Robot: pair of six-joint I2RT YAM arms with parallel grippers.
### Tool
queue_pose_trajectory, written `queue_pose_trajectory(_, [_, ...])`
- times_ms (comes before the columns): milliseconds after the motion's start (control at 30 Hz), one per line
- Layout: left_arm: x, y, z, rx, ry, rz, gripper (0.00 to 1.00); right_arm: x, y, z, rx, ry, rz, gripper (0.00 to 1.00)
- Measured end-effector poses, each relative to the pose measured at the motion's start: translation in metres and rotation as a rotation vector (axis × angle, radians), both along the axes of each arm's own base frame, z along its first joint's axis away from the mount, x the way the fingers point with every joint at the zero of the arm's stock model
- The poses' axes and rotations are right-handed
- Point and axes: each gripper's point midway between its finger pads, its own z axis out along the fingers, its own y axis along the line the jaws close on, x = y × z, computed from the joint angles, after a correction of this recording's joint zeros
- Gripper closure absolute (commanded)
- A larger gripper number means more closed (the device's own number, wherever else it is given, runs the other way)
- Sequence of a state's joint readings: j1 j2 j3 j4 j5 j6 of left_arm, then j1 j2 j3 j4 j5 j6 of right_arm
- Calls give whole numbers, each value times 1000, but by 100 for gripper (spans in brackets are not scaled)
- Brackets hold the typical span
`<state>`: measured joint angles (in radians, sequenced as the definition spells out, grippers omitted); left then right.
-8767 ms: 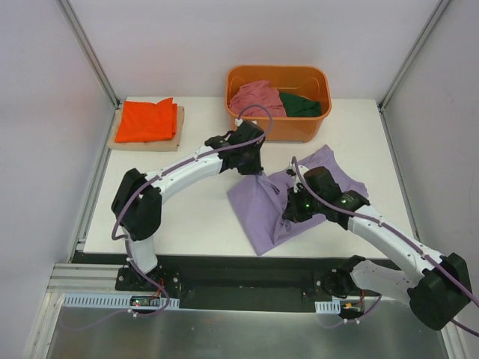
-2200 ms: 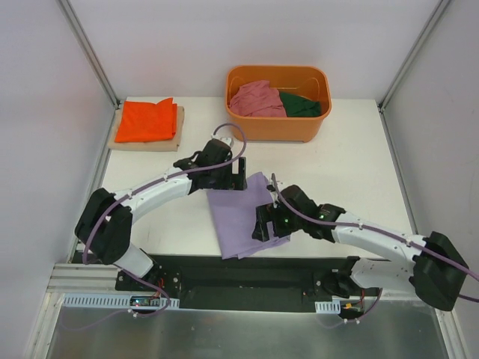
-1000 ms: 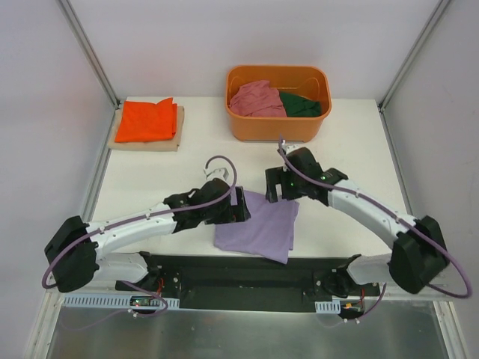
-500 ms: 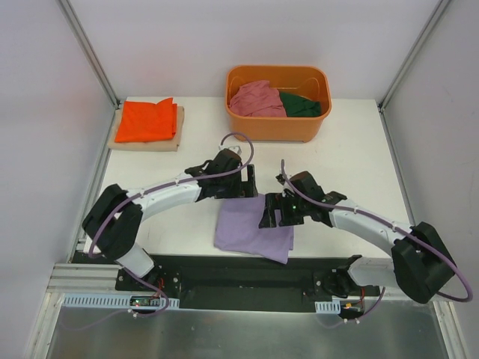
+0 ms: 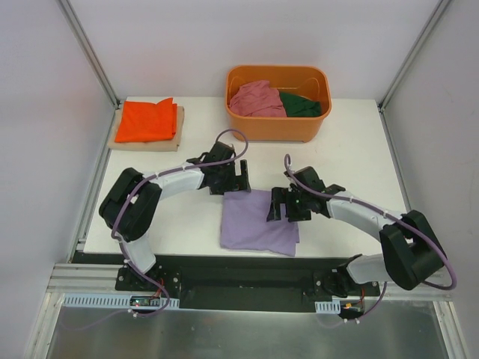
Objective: Fold and stack the t-shirts
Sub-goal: Smooth out wrinkles on the folded tshirt
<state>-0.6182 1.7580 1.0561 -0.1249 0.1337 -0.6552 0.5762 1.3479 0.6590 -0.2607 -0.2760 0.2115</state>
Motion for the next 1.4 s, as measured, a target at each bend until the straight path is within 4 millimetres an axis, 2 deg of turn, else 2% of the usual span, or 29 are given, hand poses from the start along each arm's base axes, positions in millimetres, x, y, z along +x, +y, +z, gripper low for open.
queue_pose_trajectory(133, [-3,-2,11,-20,-20,-28,1,17,-1,1,-16,-21,2,4])
queue_pose_trajectory(300, [-11,5,50,-71,-115,-31,1,16,-12,11,-52,-75,35,4])
queue_pose_trajectory(367, [-15,14,64,-81,-161,-16,1,15,-19,27,-52,-131,34,4])
queue_pose_trajectory(467, [-24,28,75,-78,-207,11,1,18,-29,65,-25,-280,1,4])
queue_pose_trajectory(567, [-34,37,75,-74,-208,25,1,18,-47,100,6,-453,-80,4])
queue_pose_trajectory(633, [-42,40,68,-71,-187,24,1,16,-61,109,15,-527,-158,4])
queue_pose_trajectory(733, [-54,42,53,-54,-136,24,1,12,-81,97,-4,-564,-262,4])
queue_pose_trajectory(867, [-70,31,32,-21,-67,1,7,1,-99,66,-58,-542,-315,4])
queue_pose_trajectory(1000, [-81,26,6,44,-4,-11,10,0,-100,66,-58,-557,-314,4])
queue_pose_trajectory(1100, [-83,31,-11,100,33,17,13,-1,-99,63,-65,-548,-287,4])
queue_pose_trajectory(1300, [-77,22,-13,126,25,33,22,-4,-97,50,-104,-500,-243,4])
queue_pose_trajectory(1400, [-77,10,-14,135,20,14,31,-4,-98,47,-117,-488,-234,4])
